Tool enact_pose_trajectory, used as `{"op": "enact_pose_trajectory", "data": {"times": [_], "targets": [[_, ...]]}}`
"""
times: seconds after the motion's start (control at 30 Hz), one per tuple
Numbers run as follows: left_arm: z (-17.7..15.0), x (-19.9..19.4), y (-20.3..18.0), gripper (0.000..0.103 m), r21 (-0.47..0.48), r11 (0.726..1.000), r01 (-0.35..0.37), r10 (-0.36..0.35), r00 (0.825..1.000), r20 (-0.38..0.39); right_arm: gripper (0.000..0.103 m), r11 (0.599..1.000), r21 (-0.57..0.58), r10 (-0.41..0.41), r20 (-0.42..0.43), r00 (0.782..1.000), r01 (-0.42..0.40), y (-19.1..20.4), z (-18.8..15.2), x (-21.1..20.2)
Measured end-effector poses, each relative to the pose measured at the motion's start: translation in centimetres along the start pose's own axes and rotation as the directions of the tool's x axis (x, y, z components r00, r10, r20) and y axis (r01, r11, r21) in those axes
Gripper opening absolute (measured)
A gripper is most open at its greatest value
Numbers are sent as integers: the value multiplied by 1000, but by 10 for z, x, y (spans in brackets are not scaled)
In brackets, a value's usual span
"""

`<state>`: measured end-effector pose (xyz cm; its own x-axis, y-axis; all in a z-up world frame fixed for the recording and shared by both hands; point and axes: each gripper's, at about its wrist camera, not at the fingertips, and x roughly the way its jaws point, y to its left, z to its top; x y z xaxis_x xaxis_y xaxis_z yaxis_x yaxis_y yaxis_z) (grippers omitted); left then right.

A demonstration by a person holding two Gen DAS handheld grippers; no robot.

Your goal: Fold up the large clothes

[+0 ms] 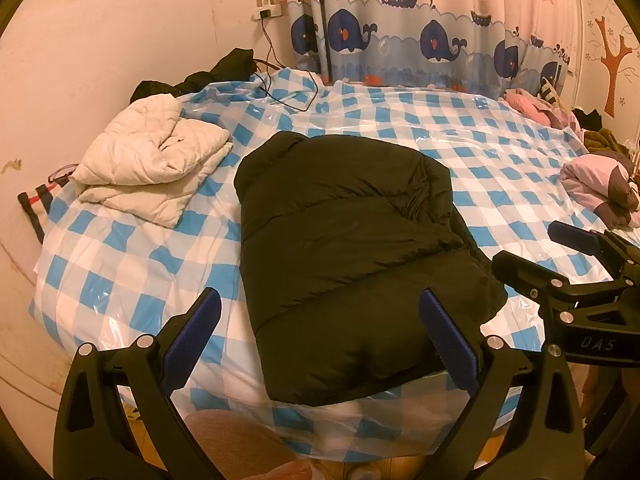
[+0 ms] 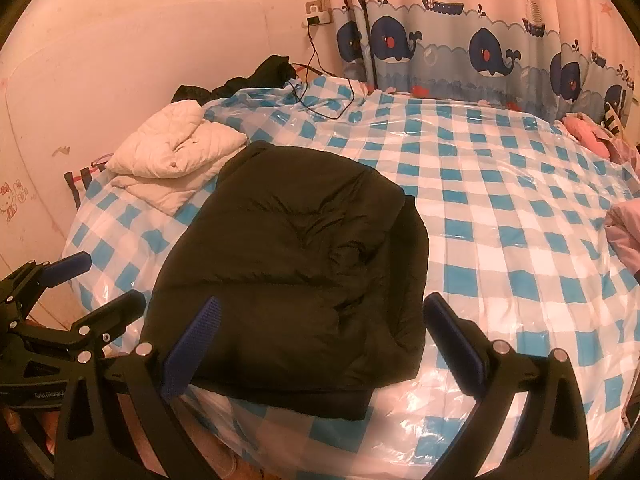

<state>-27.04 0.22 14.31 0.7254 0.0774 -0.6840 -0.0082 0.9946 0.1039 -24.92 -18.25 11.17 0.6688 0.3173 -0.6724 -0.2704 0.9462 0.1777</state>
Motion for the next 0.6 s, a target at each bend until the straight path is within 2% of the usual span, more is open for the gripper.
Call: {"op": "enact_pose_trajectory", "data": {"times": [0.6], "targets": [[-5,9,8,95,-2,1000,-3,3,1000,-18,97,1000,8,0,-27,1000,1,2,-4,2]]}}
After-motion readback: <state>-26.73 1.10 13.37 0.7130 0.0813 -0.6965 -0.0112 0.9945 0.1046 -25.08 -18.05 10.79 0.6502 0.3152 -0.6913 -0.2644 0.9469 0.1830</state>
